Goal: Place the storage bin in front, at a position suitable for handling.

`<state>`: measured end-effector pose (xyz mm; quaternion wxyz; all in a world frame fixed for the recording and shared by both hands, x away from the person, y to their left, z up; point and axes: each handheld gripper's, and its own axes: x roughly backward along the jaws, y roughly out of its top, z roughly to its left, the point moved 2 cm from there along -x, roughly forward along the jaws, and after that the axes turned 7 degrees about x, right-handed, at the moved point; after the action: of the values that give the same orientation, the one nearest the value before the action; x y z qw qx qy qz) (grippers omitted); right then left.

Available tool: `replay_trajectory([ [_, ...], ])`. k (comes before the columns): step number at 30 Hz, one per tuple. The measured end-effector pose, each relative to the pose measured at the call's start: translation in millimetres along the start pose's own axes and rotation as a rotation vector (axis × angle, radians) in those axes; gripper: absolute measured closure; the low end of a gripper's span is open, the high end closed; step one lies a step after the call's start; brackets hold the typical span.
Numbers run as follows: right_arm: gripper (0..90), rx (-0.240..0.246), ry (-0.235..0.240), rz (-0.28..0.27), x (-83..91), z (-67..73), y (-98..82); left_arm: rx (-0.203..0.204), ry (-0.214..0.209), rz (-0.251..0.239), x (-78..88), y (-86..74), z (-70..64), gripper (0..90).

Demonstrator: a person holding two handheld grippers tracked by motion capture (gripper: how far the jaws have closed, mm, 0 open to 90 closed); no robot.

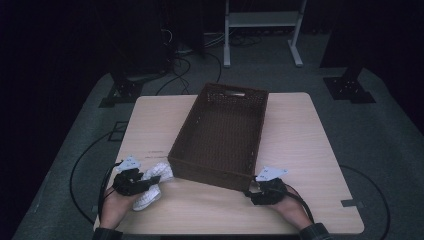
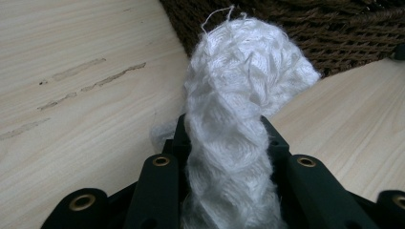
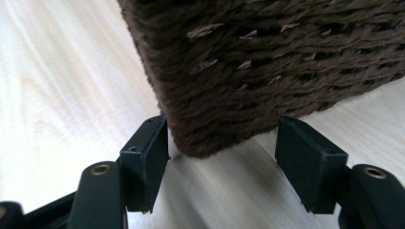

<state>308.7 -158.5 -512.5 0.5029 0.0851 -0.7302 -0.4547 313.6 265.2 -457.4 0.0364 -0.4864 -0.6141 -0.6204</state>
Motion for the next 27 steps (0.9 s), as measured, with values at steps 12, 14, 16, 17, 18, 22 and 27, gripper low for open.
replay_trajectory([
  [12, 41.3, -0.047, -0.017, -0.01, -9.9, 6.7, 7.0, -0.003, -0.012, -0.018, 2.0, 4.4, -3.1, 67.7],
  [14, 41.6, -0.039, -0.024, -0.01, -11.4, 8.1, 8.2, -0.006, -0.019, -0.03, 4.3, 7.2, -4.9, 67.7],
  [16, 41.6, -0.044, -0.022, -0.008, -11.2, 8.1, 8.3, -0.014, -0.022, -0.039, 6.4, 9.7, -7.0, 67.7],
  [17, 41.6, -0.039, -0.023, -0.008, -11.3, 8.0, 8.2, -0.018, -0.028, -0.055, 8.8, 13.1, -10.0, 67.7],
  [18, 41.6, -0.041, -0.023, -0.01, -11.4, 8.1, 8.3, -0.02, -0.032, -0.063, 10.2, 15.2, -11.5, 67.7],
  [22, 41.5, -0.04, -0.023, -0.009, -11.5, 8.2, 8.2, -0.027, -0.055, -0.101, 16.8, 24.5, -16.3, 67.6],
  [27, 41.4, -0.042, -0.022, -0.007, -11.3, 8.1, 8.2, -0.038, -0.077, -0.123, 18.1, 32.9, -20.8, 67.3],
])
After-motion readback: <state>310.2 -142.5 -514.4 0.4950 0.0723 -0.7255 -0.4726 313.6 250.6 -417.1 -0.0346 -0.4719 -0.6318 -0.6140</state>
